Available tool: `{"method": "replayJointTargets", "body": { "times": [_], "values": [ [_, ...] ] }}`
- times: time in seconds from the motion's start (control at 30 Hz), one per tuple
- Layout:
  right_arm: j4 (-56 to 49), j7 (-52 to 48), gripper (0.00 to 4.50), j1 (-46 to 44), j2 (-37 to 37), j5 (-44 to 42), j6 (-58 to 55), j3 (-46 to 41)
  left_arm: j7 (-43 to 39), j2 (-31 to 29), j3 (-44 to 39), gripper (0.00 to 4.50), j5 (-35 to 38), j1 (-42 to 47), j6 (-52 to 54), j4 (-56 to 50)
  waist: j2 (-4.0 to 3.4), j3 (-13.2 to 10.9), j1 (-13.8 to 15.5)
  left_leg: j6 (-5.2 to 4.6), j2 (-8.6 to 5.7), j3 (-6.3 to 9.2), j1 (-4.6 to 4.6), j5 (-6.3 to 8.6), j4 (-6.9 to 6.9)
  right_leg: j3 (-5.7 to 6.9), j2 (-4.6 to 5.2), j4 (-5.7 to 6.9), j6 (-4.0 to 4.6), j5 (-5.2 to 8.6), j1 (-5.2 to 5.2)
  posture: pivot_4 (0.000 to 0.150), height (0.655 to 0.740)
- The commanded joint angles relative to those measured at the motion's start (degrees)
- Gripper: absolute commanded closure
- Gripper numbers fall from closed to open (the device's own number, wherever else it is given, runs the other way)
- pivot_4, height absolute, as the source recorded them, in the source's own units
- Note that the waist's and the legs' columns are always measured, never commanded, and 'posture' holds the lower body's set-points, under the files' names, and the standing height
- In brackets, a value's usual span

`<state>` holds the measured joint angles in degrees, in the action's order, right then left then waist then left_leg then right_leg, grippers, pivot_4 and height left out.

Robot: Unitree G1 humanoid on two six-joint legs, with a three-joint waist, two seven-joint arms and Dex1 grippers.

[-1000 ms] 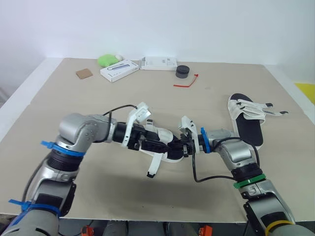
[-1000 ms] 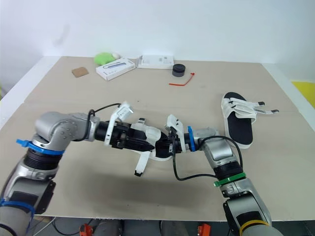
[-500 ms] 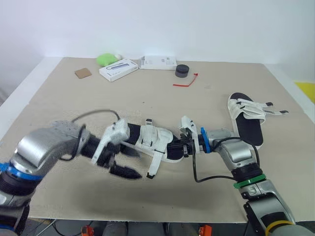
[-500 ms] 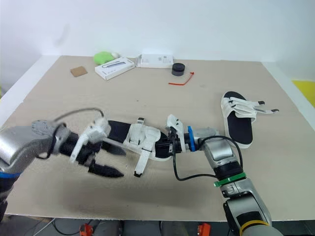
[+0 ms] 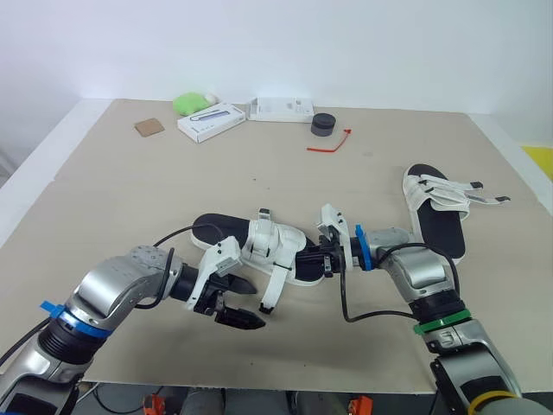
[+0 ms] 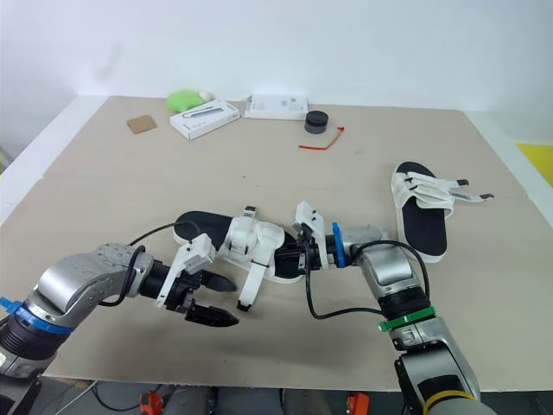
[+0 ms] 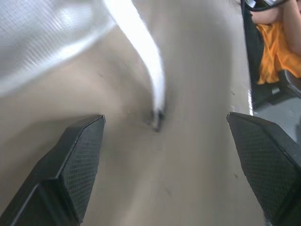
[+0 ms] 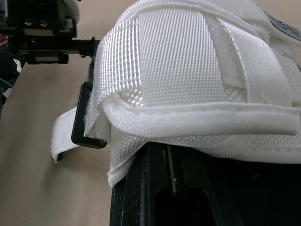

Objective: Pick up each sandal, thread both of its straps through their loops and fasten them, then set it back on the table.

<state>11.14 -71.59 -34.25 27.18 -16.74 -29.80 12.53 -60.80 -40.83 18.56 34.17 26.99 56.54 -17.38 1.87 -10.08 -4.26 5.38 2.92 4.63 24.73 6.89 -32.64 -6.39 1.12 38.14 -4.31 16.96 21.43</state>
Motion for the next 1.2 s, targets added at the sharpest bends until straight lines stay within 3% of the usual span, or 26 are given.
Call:
{"method": "replayJointTargets", "body": {
  "times": [0.03, 0.3, 0.33, 0.37, 0.4, 0.47, 0.5, 0.63, 0.83, 1.07, 1.13, 1.2],
  "values": [
    [0.28, 0.71, 4.5, 1.48, 0.68, 0.43, -1.27, 0.69, 0.06, 0.56, 0.4, 0.21, -0.53, 0.42, -0.46, 0.09, 0.0, 0.0, 0.0, 0.0, 0.0, 0.0, 0.0, 0.0, 0.0, 0.0, 0.0, 0.0, 0.0, 0.0, 0.0, 0.15, 0.74],
    [0.92, 1.15, 4.5, 1.09, -0.04, 0.47, -1.27, 0.8, 0.44, 5.17, 1.38, 0.21, 0.23, 1.28, 0.39, 0.53, 0.0, 0.0, 0.0, 0.0, -0.01, 0.01, -0.02, 0.0, -0.01, 0.0, 0.0, 0.0, -0.03, -0.02, -0.03, 0.15, 0.74],
    [0.85, 1.2, 4.5, 1.13, -0.05, 0.46, -1.32, 0.8, 0.51, 5.58, 1.43, 0.75, 0.26, 1.48, 0.52, 0.7, 0.0, 0.0, 0.0, 0.0, -0.01, 0.02, -0.02, 0.0, -0.01, 0.0, 0.0, 0.0, -0.04, -0.02, -0.03, 0.15, 0.74],
    [0.75, 1.19, 4.5, 1.17, -0.04, 0.41, -1.36, 0.77, 0.57, 5.99, 1.5, 0.9, 0.19, 1.74, 0.53, 1.02, 0.0, 0.0, 0.0, 0.0, -0.01, 0.02, -0.02, 0.0, -0.01, 0.0, 0.0, 0.0, -0.05, -0.03, -0.03, 0.15, 0.74],
    [0.59, 1.25, 4.5, 1.25, -0.02, 0.37, -1.44, 0.74, 0.53, 6.35, 1.54, 1.52, 0.2, 1.93, 0.62, 1.32, 0.0, 0.0, 0.0, 0.0, -0.01, 0.01, -0.01, 0.0, -0.01, 0.0, 0.0, 0.0, -0.05, -0.03, -0.03, 0.15, 0.74],
    [0.49, 1.27, 4.5, 1.29, 0.1, 0.33, -1.51, 0.65, 0.21, 6.7, 1.62, 2.14, 0.35, 2.27, 0.9, 1.7, 0.0, 0.0, -0.01, 0.0, -0.01, 0.01, -0.01, 0.0, -0.01, 0.0, 0.0, 0.0, -0.06, -0.03, -0.03, 0.15, 0.74],
    [0.53, 1.3, 4.5, 1.29, 0.2, 0.31, -1.52, 0.55, -0.16, 6.6, 1.53, 2.74, 0.58, 2.44, 1.24, 1.76, 0.0, 0.0, -0.01, 0.0, -0.01, 0.03, -0.01, 0.0, -0.01, 0.01, -0.02, 0.0, -0.05, -0.03, -0.03, 0.15, 0.74],
    [0.29, 1.22, 4.5, 1.58, 0.73, 0.1, -1.58, 0.32, -1.84, 4.89, 0.81, 4.45, 1.22, 3.21, 2.08, 1.9, 0.0, 0.0, -0.01, 0.0, -0.01, 0.03, 0.0, 0.0, -0.01, 0.01, -0.01, 0.0, -0.06, -0.03, -0.03, 0.15, 0.74],
    [1.06, 1.22, 4.5, 0.85, 0.53, 0.23, -1.33, 0.5, -7.44, -0.02, -1.39, 4.45, 5.03, 3.99, 3.15, -1.89, 0.0, -0.01, -0.02, 0.0, -0.01, 0.04, 0.0, 0.0, -0.01, 0.01, -0.01, 0.0, -0.06, -0.03, -0.03, 0.15, 0.74],
    [1.75, 1.05, 4.5, 0.25, 0.58, 0.13, -0.87, 0.92, -21.14, -9.62, -7.62, 4.45, 19.38, 3.34, 5.68, -11.12, -0.13, -0.15, -0.39, 0.01, 0.06, 0.03, 0.01, 0.02, 0.1, 0.02, -0.07, 0.01, 0.04, 0.03, 0.09, 0.15, 0.74],
    [1.79, 1.18, 4.5, 0.25, 0.58, -0.16, -0.83, 1.17, -19.47, -8.34, -8.05, 4.45, 21.36, 4.67, 7.21, -10.3, -0.25, -0.24, -0.22, 0.02, 0.05, 0.04, 0.07, 0.03, 0.13, 0.02, -0.06, 0.02, 0.01, 0.08, 0.11, 0.15, 0.74],
    [1.89, 1.42, 4.5, 0.16, 0.63, -0.4, -0.72, 1.5, -13.38, -3.09, -8.51, 4.45, 22.82, 7.73, 11.44, -5.24, -0.24, -0.26, 0.08, 0.03, 0.02, 0.05, 0.16, 0.04, 0.12, 0.02, -0.05, 0.02, -0.03, 0.1, 0.17, 0.15, 0.74]
  ]
}}
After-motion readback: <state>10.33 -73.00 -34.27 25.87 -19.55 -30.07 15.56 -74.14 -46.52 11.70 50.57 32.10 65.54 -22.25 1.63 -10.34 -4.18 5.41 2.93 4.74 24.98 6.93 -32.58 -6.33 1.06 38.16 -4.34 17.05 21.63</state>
